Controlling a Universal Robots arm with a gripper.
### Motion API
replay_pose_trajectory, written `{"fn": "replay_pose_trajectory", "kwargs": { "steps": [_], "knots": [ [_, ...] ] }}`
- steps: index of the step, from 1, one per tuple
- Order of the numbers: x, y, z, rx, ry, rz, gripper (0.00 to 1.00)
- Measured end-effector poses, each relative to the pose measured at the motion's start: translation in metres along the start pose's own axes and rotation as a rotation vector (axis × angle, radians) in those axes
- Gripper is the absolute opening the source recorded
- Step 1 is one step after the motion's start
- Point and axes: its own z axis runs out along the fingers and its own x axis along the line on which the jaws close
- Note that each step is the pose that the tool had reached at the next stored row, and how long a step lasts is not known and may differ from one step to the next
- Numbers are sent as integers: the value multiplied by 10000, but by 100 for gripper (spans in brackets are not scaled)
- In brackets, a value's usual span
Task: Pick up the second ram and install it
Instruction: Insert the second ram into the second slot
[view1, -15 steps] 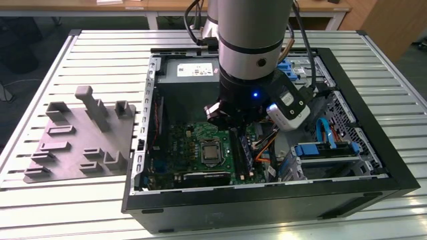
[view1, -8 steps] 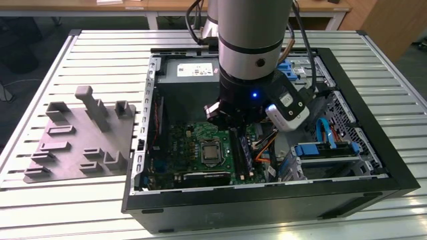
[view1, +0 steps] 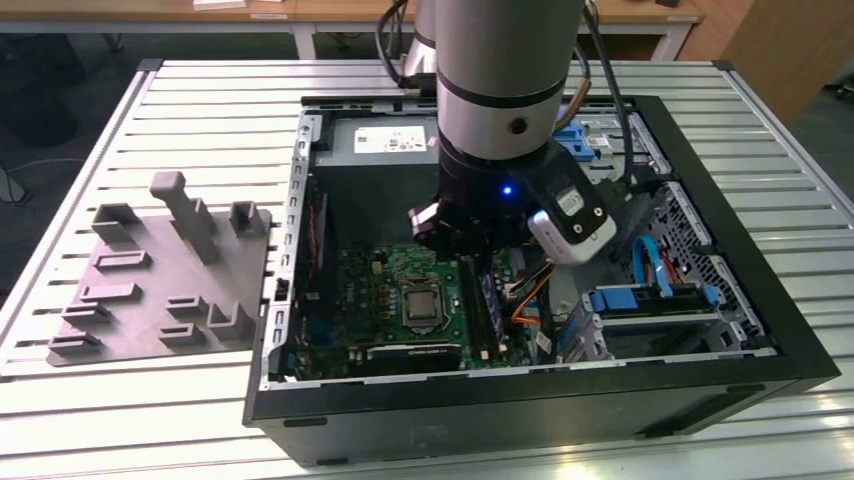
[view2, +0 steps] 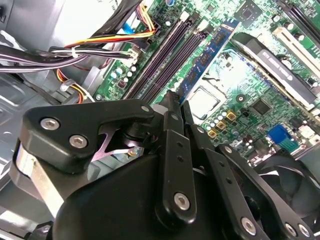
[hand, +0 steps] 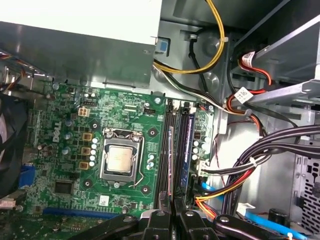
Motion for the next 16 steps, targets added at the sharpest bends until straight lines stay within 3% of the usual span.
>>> {"fn": "replay_pose_trajectory", "kwargs": {
  "steps": [13,14,16],
  "knots": [
    [1,1,9,44,-9,502,14],
    [1,0,13,42,33,514,14],
    [-1,-1,21,26,299,543,14]
  ]
}}
